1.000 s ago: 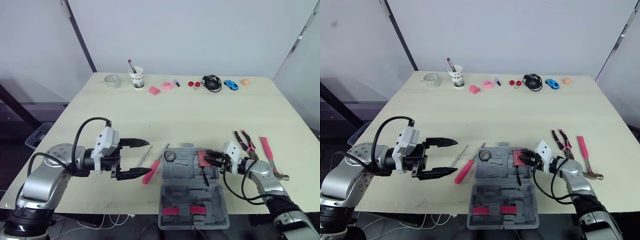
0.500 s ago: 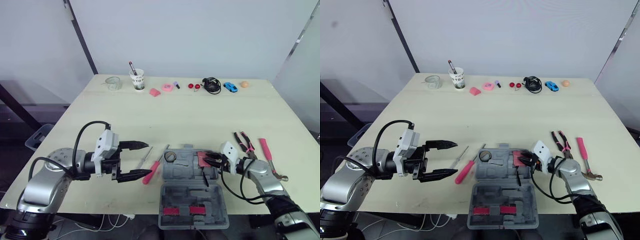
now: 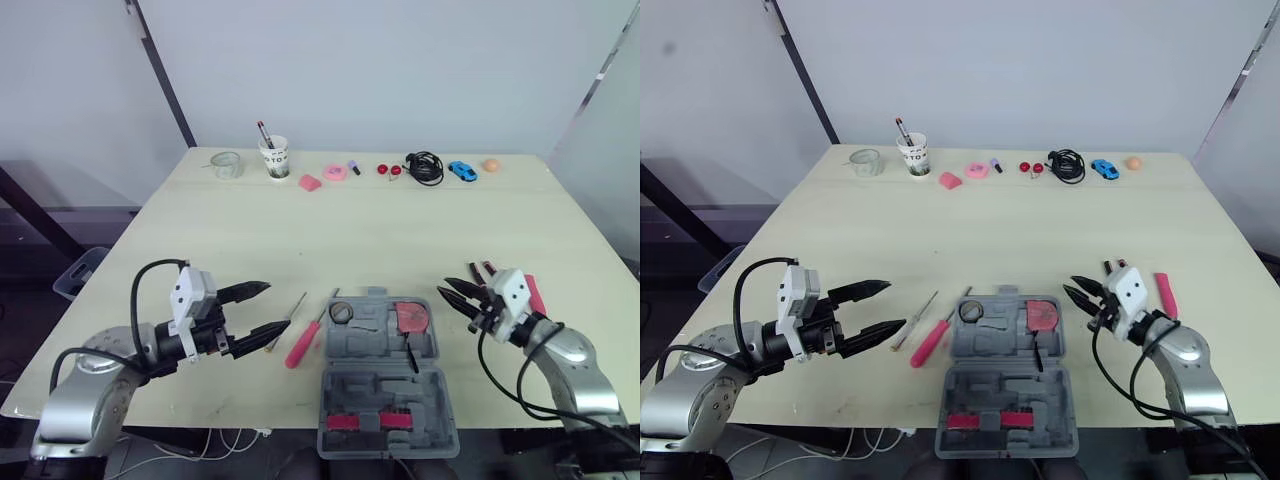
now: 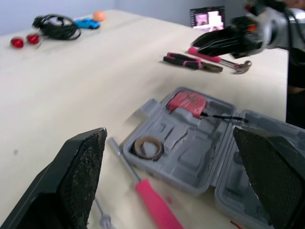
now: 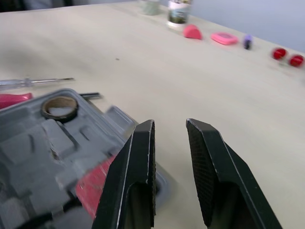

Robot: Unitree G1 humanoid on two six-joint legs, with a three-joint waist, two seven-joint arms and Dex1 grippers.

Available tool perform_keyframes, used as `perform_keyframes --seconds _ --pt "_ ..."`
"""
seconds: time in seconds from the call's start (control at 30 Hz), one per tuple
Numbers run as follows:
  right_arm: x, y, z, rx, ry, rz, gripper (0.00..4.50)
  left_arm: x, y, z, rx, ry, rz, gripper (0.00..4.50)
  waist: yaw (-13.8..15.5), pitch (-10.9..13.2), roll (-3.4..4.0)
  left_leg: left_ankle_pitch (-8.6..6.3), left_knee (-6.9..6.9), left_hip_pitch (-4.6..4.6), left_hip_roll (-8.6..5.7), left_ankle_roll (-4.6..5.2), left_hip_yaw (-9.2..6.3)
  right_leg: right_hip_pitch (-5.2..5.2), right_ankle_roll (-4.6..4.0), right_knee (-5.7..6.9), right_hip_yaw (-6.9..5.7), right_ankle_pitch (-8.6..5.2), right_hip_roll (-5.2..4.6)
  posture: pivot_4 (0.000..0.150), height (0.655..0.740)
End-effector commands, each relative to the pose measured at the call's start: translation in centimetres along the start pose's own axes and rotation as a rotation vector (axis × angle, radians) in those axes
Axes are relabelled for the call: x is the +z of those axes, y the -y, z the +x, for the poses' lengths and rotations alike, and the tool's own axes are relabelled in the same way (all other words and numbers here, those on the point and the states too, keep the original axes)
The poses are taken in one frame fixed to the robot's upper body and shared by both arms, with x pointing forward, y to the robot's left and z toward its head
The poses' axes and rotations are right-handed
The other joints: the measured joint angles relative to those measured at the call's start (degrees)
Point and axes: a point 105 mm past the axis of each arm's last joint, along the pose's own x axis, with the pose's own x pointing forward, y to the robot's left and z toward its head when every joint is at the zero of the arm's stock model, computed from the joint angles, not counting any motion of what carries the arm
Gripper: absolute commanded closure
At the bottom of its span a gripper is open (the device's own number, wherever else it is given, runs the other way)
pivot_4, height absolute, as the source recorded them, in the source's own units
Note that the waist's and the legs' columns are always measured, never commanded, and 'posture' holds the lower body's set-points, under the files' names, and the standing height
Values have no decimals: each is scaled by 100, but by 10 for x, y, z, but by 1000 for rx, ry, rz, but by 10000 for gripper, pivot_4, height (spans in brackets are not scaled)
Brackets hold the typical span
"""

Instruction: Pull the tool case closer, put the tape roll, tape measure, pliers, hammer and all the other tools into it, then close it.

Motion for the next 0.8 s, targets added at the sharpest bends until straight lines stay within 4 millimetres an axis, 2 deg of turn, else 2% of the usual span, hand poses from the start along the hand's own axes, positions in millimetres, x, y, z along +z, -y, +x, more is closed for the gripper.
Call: perform_keyframes --seconds 0.03,0.17,0.2,0.23,0.27,0.37,0.43,0.47,0.6,0.8 --pt "10 18 -32 -114 36 -35 33889 -8 -8 -15 121 16 -1 0 0 -1 0 0 -1 1 0 0 1 -1 0 0 1 0 -1 1500 7400" --pt "2 30 -69 -216 7 -35 33889 -27 -6 -29 195 -17 -34 0 5 0 -1 0 -11 -3 0 0 5 -7 -1 -6 1 -1 -7 1500 7400" --pt "0 31 -76 -233 -2 -31 28623 -29 -5 -31 206 -23 -35 0 8 0 -2 -1 -11 -4 1 0 5 -8 -1 -6 1 -1 -8 1500 7400" --pt "-4 32 -84 -250 -19 -31 26112 -32 -5 -33 220 -25 -41 0 9 1 -3 -1 -11 -5 1 0 4 -9 -1 -6 0 -1 -9 1500 7400" --pt "-8 31 -92 -263 -35 -24 21747 -35 -6 -36 235 -31 -40 0 10 1 -3 -1 -11 -5 4 0 3 -9 -2 -7 0 -1 -9 1500 7400" --pt "-17 29 -114 -303 -75 0 7208 -44 -7 -44 287 -40 -59 0 7 -1 -2 -1 -11 -2 14 0 6 -9 -3 -7 2 -2 -12 1500 7400" --pt "-22 28 -128 -332 -101 18 2159 -50 -6 -51 319 -51 -75 0 -1 -1 -2 -1 -11 -1 18 0 9 -11 -5 -7 5 -4 -16 1500 7400" --pt "-26 27 -137 -346 -118 31 929 -54 -5 -55 333 -61 -84 0 -11 -1 -2 -1 -11 -2 20 -1 11 -13 -7 -7 5 -5 -17 1500 7400" --pt "-37 24 -164 -407 -163 77 929 -69 3 -69 373 -88 -127 0 1 -1 -1 -2 -13 -10 23 -1 15 -24 -10 -7 6 -7 -26 1500 7400" --pt "-46 19 -185 -448 -201 110 929 -78 10 -79 400 -109 -149 0 4 -7 -10 -3 -15 -24 25 -3 13 -47 -14 -8 3 -10 -55 1500 7400"
